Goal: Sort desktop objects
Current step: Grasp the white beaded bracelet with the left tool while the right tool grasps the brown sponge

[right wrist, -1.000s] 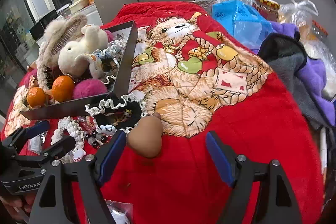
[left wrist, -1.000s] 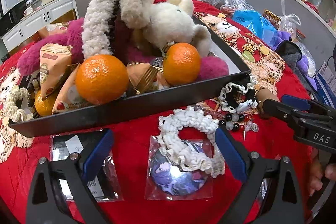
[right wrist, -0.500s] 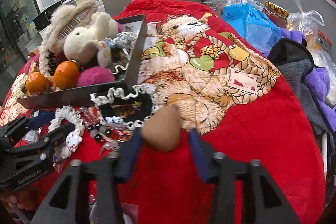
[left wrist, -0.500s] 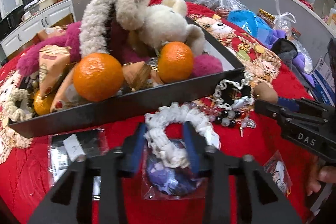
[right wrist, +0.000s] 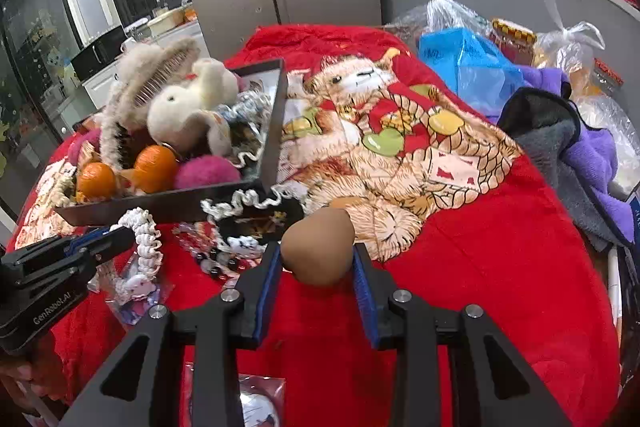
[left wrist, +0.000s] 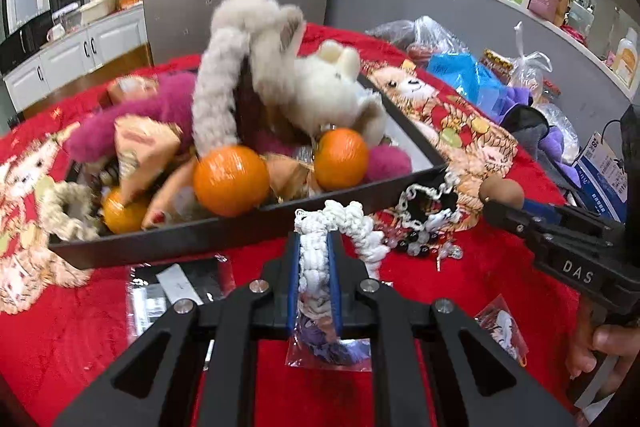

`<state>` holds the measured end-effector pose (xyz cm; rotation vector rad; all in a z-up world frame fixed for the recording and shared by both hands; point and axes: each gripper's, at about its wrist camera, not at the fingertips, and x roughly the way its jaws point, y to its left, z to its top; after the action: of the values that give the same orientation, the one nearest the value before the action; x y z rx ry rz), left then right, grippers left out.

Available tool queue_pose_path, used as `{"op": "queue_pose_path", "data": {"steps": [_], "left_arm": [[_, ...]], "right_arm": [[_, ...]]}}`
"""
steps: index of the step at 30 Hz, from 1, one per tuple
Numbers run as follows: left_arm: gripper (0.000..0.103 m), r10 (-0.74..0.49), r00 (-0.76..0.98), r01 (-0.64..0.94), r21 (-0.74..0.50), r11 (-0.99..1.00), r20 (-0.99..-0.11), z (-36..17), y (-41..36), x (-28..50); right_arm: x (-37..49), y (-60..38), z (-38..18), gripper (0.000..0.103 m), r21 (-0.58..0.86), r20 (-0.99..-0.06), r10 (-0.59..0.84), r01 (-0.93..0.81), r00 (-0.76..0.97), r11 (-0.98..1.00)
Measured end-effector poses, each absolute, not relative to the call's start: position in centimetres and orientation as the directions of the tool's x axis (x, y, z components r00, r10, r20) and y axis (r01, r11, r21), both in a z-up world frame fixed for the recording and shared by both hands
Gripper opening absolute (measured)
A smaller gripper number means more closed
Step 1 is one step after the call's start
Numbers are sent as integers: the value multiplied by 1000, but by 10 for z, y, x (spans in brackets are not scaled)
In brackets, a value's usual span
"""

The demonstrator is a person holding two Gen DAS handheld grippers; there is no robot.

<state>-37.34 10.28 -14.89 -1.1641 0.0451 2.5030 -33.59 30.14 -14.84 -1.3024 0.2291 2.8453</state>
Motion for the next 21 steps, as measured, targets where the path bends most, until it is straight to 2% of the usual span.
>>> {"op": "queue_pose_path", "data": {"steps": [10,21], "left_arm": [[13,320,-621,-338,-124,-933,-716,-124,95,-360],[13,303,-648,-307,-125,-944,-699,-107,82,-357]], "right_arm": [[-333,261,-133,36,171,-722,-142,24,-677,-985],[-328,241,-122,36,184,-692,-174,62,-701,-981]]}}
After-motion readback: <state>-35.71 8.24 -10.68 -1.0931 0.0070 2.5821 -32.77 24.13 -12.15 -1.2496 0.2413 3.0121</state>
